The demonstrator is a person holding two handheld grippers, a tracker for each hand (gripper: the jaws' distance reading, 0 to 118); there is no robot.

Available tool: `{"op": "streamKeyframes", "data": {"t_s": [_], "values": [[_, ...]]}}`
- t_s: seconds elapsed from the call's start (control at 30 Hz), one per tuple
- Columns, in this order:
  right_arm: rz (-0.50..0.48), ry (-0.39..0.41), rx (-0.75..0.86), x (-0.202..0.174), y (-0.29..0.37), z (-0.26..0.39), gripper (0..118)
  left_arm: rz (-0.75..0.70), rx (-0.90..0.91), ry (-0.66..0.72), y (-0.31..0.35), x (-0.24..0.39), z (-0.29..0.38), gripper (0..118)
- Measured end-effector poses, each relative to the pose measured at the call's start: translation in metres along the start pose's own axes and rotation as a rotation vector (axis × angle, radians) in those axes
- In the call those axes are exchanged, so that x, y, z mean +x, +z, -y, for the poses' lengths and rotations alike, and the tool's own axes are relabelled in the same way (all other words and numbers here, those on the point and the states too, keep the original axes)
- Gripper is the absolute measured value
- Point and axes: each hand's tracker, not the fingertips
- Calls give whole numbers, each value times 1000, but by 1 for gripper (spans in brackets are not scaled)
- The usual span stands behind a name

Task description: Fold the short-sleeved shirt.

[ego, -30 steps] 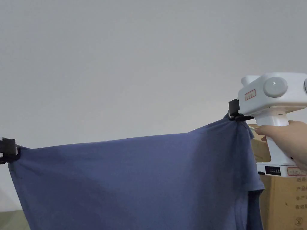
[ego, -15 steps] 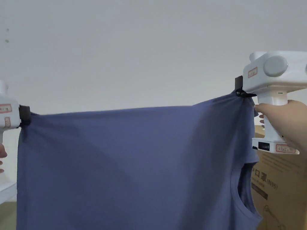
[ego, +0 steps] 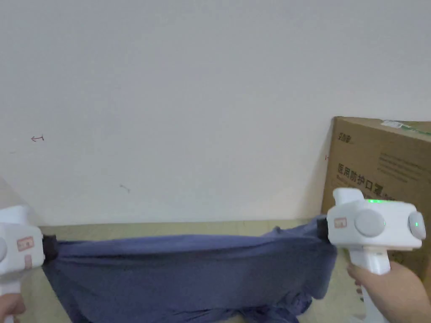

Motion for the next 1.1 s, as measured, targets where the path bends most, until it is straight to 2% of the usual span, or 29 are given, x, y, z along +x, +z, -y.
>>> {"op": "streamKeyframes", "data": {"t_s": [0.13, 0.2, 0.3, 0.33, 0.4, 0.53, 0.7, 0.8, 1.0, 1.03, 1.07, 1.1], "values": [[-41, 30, -269, 32, -19, 133, 0, 31, -239, -8, 0, -26, 116, 0], [-72, 4, -337, 44, 1, 186, 0, 51, -306, 84, 20, -50, 166, 0], [-134, -16, -387, 64, 42, 235, 0, 16, -392, -6, 58, -69, 216, 0], [-118, -6, -376, 64, 61, 249, 0, 13, -415, -37, 70, -72, 229, 0], [-127, 18, -418, 75, 89, 274, 0, 34, -419, -7, 101, -80, 251, 0], [-149, -11, -451, 90, 139, 321, 0, 48, -420, 33, 149, -87, 286, 0], [-139, -4, -524, 98, 174, 367, 0, 47, -467, 35, 177, -94, 317, 0], [-145, -26, -517, 95, 180, 374, 0, 43, -468, 16, 182, -97, 321, 0], [-96, -4, -540, 81, 171, 373, 2, 30, -481, -8, 184, -91, 323, 1], [-87, 1, -541, 78, 170, 373, 4, 34, -486, 4, 183, -91, 324, 4], [-84, 0, -541, 76, 170, 372, 14, 47, -497, 28, 186, -91, 326, 17], [-96, -14, -542, 75, 173, 368, 28, 82, -500, 72, 188, -93, 326, 45]]}}
